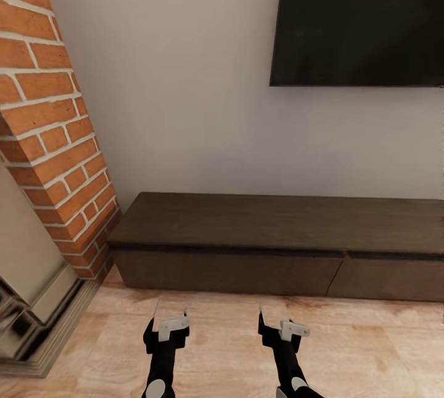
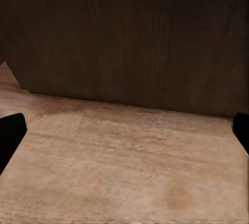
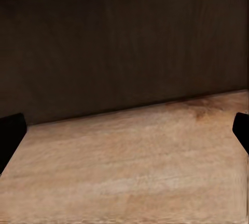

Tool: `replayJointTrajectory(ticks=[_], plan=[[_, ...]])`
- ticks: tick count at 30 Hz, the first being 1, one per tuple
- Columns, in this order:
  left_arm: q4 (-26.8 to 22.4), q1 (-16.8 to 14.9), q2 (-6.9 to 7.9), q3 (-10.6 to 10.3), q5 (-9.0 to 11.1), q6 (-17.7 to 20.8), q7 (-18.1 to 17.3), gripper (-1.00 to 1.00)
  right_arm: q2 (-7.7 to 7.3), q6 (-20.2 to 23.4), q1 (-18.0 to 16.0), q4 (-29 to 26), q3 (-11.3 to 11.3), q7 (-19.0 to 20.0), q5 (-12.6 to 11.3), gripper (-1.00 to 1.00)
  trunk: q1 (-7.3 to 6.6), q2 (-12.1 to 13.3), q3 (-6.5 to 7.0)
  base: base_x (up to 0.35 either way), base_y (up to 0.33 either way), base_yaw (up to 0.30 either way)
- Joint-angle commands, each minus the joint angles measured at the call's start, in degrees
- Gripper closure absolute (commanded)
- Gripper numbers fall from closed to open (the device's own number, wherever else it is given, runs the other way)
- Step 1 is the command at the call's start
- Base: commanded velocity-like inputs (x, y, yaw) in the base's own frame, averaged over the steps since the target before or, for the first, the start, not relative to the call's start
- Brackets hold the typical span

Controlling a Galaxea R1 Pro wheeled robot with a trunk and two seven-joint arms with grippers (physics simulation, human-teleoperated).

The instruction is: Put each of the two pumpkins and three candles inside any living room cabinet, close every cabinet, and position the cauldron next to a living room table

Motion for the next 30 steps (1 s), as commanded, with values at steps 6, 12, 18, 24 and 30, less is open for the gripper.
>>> replayJointTrajectory(ticks=[6, 12, 18, 24, 30], plan=[[-3.78, 0.0, 0.01, -0.81, 0.72, 1.57, 0.16, -1.0, -0.26, 5.31, -0.04, -2.13, 0.51, -0.27, -0.12, -1.0, -0.04, -0.02, -0.05, -0.184, 0.0, 0.0], [-21.17, 0.3, 0.66, -0.21, 1.52, 23.72, 0.62, -1.0, -1.7, 24.68, -0.04, -19.73, 0.5, -0.3, -0.32, -1.0, -0.04, -0.02, -0.05, -0.019, 0.0, 0.0], [-25.49, 0.56, 1.32, 1.24, 12.05, 35.31, 0.85, -1.0, -5.84, 35.97, -0.04, -25.55, 0.58, -0.27, -1.14, -1.0, -0.04, -0.02, -0.05, -0.001, 0.0, 0.0], [-25.84, 0.73, 4.04, 2.5, 21.07, 36.57, 0.9, -1.0, -6.32, 37.59, 0.16, -25.14, 0.58, -0.32, -2.89, -1.0, -0.04, -0.02, -0.05, 0.0, 0.0, 0.0], [-25.73, 1.06, 4.74, 2.59, 22.37, 36.76, 0.9, -1.0, -6.36, 37.66, 1.8, -24.86, 0.58, -0.34, -3.47, -1.0, -0.04, -0.02, -0.05, 0.0, 0.0, 0.0]])
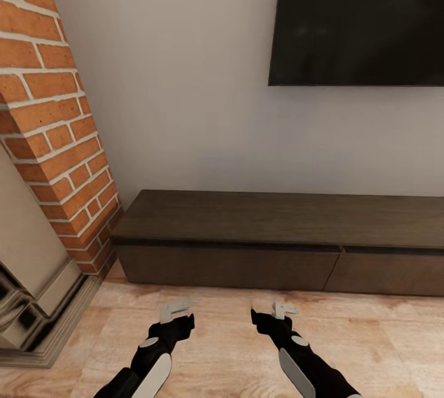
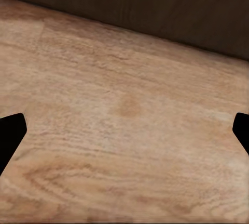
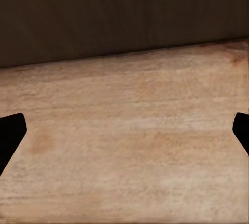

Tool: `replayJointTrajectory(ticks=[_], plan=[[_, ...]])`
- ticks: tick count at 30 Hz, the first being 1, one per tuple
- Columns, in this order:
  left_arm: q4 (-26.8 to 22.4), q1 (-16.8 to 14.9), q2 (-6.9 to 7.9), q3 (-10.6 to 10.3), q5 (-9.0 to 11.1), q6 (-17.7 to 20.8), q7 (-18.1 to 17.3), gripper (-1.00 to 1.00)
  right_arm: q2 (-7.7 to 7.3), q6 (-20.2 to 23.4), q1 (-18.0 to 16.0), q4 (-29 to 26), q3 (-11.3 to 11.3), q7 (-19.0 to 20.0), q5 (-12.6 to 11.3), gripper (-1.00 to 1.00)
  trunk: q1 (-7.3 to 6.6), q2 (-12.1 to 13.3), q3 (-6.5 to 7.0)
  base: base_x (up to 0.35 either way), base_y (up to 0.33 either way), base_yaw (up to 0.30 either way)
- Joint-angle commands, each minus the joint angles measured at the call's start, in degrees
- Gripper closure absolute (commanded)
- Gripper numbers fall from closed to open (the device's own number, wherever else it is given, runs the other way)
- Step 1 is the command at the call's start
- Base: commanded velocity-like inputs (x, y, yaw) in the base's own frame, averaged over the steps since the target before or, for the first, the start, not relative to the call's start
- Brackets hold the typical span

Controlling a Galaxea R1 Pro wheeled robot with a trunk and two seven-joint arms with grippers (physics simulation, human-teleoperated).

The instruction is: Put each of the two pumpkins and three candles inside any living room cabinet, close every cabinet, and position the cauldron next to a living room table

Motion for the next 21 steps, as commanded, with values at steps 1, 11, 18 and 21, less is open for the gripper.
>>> replayJointTrajectory(ticks=[1, 11, 18, 21], plan=[[0.32, 0.08, 0.07, -0.12, 0.58, 0.15, 0.44, -1.0, -0.09, 0.03, 0.38, 0.24, 0.43, -0.53, -0.95, -1.0, -0.01, -0.02, -0.05, 0.0, 0.0, 0.0], [3.0, 0.2, 0.21, -0.11, 6.1, 0.24, 0.31, -1.0, -0.07, -0.91, 0.57, 4.16, 0.46, -0.39, -2.19, -1.0, -1.99, 3.59, 1.56, 0.0, 0.0, 0.0], [3.6, 0.2, 0.19, -0.13, 6.7, 0.24, 0.34, -1.0, 0.07, -0.98, 0.59, 4.63, 0.5, -0.43, -2.18, -1.0, -3.53, 6.39, 2.82, 0.0, 0.0, 0.0], [3.65, 0.2, 0.18, -0.1, 7.1, 0.5, 0.43, -1.0, 0.24, -1.03, 0.58, 4.72, 0.51, -0.39, -2.22, -1.0, -4.18, 7.6, 3.36, 0.0, 0.0, 0.0]])
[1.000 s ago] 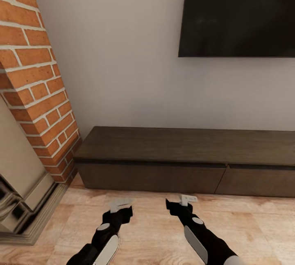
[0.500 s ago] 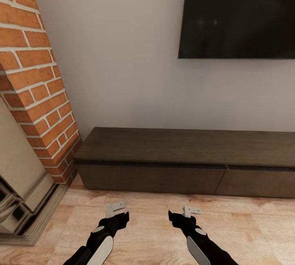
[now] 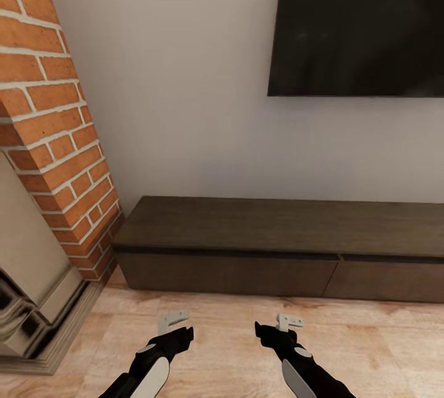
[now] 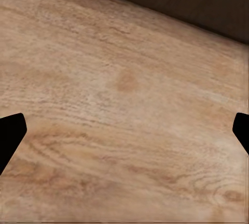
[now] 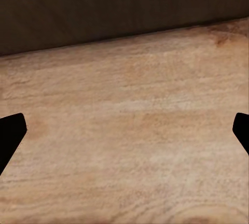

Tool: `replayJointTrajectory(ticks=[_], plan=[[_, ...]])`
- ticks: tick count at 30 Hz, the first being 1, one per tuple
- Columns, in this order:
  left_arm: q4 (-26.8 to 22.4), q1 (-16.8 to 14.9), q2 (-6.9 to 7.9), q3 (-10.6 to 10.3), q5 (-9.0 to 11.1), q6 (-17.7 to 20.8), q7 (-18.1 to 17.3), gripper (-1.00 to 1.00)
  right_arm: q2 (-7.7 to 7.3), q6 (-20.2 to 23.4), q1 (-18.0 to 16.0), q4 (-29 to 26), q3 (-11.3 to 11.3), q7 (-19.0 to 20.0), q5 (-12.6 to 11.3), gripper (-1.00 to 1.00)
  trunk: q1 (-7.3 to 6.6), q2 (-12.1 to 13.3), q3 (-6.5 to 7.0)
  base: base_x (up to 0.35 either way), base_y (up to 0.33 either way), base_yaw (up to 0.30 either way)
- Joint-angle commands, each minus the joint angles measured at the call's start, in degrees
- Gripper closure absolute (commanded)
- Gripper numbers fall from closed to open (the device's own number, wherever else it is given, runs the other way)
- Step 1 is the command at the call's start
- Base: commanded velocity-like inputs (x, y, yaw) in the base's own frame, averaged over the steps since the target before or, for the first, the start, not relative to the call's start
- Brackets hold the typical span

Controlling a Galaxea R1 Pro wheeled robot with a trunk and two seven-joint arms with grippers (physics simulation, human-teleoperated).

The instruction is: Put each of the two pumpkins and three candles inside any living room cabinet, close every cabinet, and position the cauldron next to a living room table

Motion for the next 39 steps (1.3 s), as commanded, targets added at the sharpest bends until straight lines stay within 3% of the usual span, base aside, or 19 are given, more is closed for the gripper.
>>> replayJointTrajectory(ticks=[1, 20, 39], plan=[[-0.09, -0.05, 0.06, -0.17, 0.68, 0.27, 0.49, -1.0, -0.01, -0.09, -0.03, -0.02, 0.41, -0.47, -0.43, -1.0, -0.24, 0.39, 0.13, 0.0, 0.0, 0.0], [-0.07, 0.02, 0.14, -0.19, 1.62, 0.62, 0.5, -1.0, -0.03, -0.12, -0.05, 0.15, 0.32, -0.45, -0.48, -1.0, -4.41, 8.01, 3.54, -0.052, 0.0, -0.024], [-0.07, 0.04, 0.08, -0.19, 1.67, 0.62, 0.5, -1.0, -0.01, -0.25, -0.03, 2.42, 0.32, -0.36, -0.49, -1.0, -8.58, 15.63, 7.07, -0.053, 0.0, -0.25]])
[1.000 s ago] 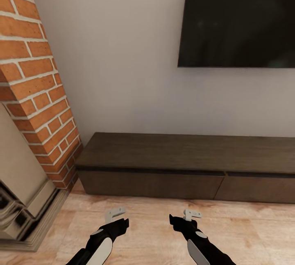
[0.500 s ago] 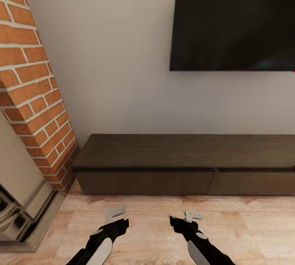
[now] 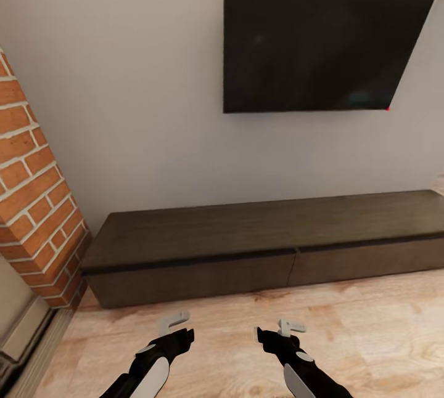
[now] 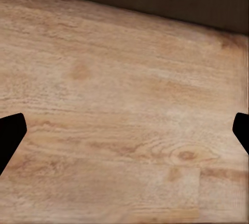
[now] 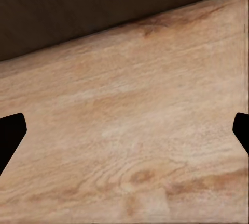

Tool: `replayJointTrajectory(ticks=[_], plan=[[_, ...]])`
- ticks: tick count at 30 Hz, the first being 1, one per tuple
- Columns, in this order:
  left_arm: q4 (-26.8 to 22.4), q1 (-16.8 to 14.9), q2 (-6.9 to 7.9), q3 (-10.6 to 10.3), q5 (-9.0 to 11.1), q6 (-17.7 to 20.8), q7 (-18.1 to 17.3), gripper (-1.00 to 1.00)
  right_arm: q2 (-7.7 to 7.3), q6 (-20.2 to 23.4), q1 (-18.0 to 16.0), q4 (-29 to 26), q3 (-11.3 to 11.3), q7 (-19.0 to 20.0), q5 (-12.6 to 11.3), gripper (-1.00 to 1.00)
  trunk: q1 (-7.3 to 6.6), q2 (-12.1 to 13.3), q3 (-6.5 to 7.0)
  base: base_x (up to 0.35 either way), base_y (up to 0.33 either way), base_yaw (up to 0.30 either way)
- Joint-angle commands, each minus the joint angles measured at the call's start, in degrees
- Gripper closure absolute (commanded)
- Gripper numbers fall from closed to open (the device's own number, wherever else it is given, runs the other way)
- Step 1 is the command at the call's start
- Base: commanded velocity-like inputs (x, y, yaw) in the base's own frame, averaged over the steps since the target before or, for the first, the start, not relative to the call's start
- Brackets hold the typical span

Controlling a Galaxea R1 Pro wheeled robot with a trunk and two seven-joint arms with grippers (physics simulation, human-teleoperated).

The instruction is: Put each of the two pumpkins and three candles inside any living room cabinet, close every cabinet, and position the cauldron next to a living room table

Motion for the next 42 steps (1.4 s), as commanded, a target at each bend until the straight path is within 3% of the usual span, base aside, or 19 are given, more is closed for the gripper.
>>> replayJointTrajectory(ticks=[1, 20, 27, 33, 42], plan=[[-0.12, -0.04, 0.08, -0.16, 0.37, 0.08, 0.46, -1.0, -0.04, -0.07, -0.06, -0.04, 0.47, -0.46, -0.45, -1.0, -0.23, 0.39, 0.16, 0.0, 0.0, -0.286], [-0.12, -0.04, 0.07, -0.16, 0.46, 0.08, 0.46, -1.0, 0.01, -0.09, -0.06, 0.11, 0.47, -0.46, -0.6, -1.0, -4.41, 8.01, 4.24, 0.0, 0.0, -0.284], [-0.12, -0.04, 0.05, -0.16, 0.53, 0.08, 0.46, -1.0, 0.01, -3.34, -0.09, 1.65, 0.47, -0.37, -0.49, -1.0, -5.94, 10.82, 5.81, 0.0, 0.0, -0.271], [-0.12, -0.04, 0.05, -0.16, 0.55, 0.08, 0.46, -1.0, -0.07, -3.82, -0.07, 2.44, 0.45, 2.87, -0.67, -1.0, -7.26, 13.22, 7.17, 0.0, 0.0, -0.267], [-0.12, -0.04, 0.05, -0.16, 0.55, 0.08, 0.46, -1.0, -0.24, -3.85, -0.09, 2.6, 0.38, 3.39, -0.78, -1.0, -9.24, 16.83, 9.25, 0.0, 0.0, -0.259]])
